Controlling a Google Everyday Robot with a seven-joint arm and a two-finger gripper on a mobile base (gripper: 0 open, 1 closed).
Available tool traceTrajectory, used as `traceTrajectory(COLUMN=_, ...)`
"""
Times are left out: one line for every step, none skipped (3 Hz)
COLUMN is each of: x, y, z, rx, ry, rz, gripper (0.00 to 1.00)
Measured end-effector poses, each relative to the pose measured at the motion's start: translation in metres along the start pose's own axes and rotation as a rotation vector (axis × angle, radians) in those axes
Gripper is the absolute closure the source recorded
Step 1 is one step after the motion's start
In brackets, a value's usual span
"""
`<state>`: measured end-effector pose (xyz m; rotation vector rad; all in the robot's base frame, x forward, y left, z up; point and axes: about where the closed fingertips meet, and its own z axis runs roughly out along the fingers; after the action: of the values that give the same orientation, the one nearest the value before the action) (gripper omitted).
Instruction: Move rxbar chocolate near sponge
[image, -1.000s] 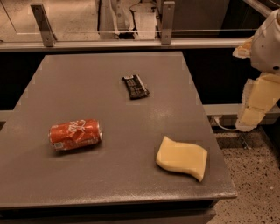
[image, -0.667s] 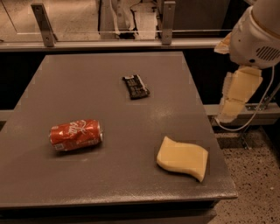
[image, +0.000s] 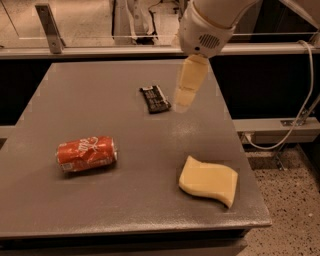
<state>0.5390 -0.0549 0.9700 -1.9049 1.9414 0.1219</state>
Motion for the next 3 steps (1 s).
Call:
traceTrajectory(x=-0.028, y=-0.024, z=0.051, rx=-0.024, ry=-0.020, rz=0.038, gripper=0.00)
traceTrajectory(x=-0.039, y=-0.040, z=0.100, rx=-0.030, ry=-0.030, rz=0.148, gripper=0.00)
traceTrajectory(x=-0.044, y=-0.052, z=0.134, rx=-0.029, ry=-0.047, rz=0.256, gripper=0.00)
